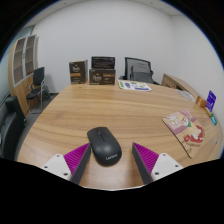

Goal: Arrange mouse

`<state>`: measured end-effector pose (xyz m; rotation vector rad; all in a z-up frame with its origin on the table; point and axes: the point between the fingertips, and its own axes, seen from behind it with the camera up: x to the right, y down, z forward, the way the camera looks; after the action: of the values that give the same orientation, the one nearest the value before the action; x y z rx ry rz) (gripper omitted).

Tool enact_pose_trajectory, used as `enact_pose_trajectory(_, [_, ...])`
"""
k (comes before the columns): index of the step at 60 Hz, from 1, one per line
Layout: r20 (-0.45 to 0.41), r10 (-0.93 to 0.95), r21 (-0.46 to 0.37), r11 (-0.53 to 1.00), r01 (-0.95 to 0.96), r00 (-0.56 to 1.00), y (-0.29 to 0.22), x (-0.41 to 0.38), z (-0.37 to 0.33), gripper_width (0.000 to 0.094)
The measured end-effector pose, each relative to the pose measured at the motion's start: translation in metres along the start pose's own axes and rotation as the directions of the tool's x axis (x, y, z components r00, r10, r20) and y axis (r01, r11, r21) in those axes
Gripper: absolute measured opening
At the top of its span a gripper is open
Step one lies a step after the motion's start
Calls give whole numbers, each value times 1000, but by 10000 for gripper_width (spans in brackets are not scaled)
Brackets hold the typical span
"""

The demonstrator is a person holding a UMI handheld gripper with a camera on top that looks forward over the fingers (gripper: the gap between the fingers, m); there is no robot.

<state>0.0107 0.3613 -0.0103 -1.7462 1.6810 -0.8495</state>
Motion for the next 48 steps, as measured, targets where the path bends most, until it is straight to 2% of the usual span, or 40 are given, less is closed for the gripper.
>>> enact_pose_trajectory(32, [1,13,-4,1000,-13,1000,-32,12,43,856])
enact_pose_trajectory(36, [18,20,-12,1000,-20,1000,-33,9,46,782])
enact_pose_trajectory(38, [34,21,-18,1000,-20,999,-32,5,46,709])
enact_pose_trajectory(42, [50,12,-23,1000,-11,999,-32,-1,46,506])
enact_pose_trajectory(48, [24,-2,-31,1000,3,1000,-31,-1,45,468])
